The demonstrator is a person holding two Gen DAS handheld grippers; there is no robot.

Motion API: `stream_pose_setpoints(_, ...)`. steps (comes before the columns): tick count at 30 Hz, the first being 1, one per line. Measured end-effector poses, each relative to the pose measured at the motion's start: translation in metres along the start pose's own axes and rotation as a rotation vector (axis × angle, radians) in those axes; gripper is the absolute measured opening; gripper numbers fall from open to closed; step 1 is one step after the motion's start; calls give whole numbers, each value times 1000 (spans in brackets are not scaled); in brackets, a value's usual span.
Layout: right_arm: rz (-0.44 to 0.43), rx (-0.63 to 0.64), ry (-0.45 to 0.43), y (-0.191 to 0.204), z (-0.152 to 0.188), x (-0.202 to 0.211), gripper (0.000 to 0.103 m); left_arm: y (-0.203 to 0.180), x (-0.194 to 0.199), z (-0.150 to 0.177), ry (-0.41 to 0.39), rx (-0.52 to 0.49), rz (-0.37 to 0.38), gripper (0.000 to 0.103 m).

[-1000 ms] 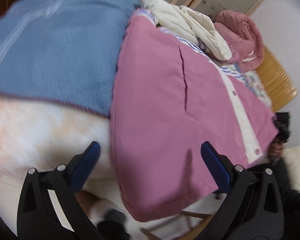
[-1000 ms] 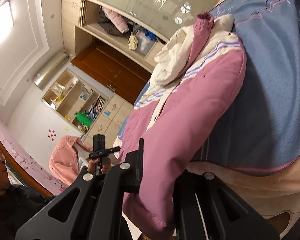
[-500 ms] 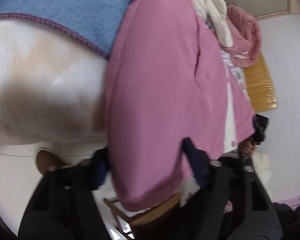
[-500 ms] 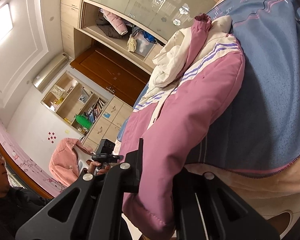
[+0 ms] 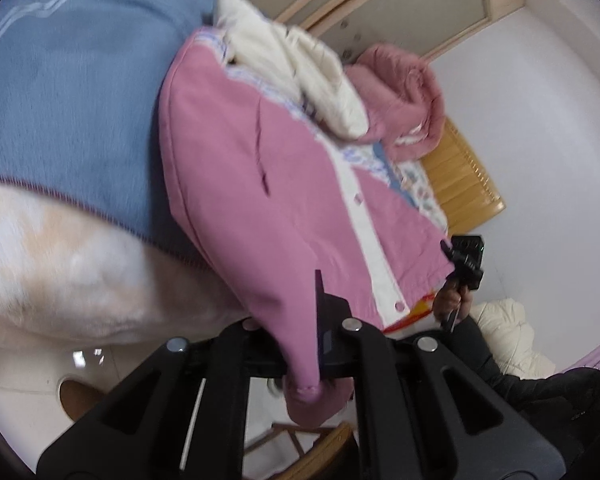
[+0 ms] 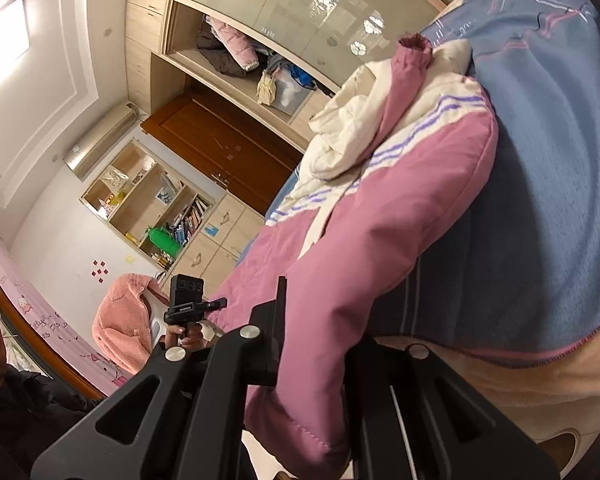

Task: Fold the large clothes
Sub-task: 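Lift the held hem with both grippers toward the collar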

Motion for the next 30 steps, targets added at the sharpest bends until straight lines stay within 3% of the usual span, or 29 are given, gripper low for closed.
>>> stream_pose_setpoints(6,-27,7,-113,4,-16,8,6,-24,25,-7,-136,-75,116,8)
stream_pose_setpoints(15,-27,-1,-248,7,-41,12,6,-44,35,-24,-276,-82,218,8)
stream_pose_setpoints(30,-64,-3,-398,9,-103,-7,6,-75,36,-53,-480,-121,256,8)
Point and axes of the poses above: each gripper's, at about its wrist camera, not at the fingertips, and x roughly against the way its jaws point, y to its left, z to its underside, the point moved 1 cm from there along -x, roughly the way its jaws point, and after that the axes turned 12 degrees about x, right-handed, at the moved point
